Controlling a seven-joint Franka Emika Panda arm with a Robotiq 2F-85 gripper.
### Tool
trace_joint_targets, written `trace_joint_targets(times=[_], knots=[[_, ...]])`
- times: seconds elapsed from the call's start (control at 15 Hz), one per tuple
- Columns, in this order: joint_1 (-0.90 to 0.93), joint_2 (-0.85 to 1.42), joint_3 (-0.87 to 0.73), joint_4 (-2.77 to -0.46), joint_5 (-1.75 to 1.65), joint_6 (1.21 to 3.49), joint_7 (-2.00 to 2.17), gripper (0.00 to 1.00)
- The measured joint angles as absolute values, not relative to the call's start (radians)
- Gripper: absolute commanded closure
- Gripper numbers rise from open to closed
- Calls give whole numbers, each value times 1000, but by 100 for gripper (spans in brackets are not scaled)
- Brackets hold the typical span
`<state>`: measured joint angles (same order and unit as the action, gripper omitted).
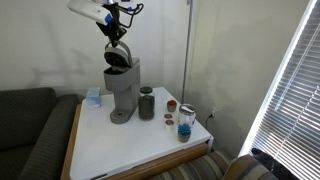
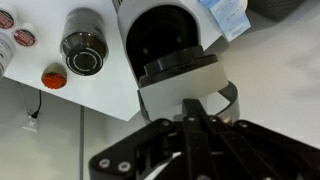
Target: Open the coffee maker
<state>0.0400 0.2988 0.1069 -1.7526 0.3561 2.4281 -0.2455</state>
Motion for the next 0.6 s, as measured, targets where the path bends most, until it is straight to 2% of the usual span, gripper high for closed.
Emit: trace_joint_targets(times=[0.6], knots=[[38, 306, 94, -1698, 263, 2302, -206, 100]])
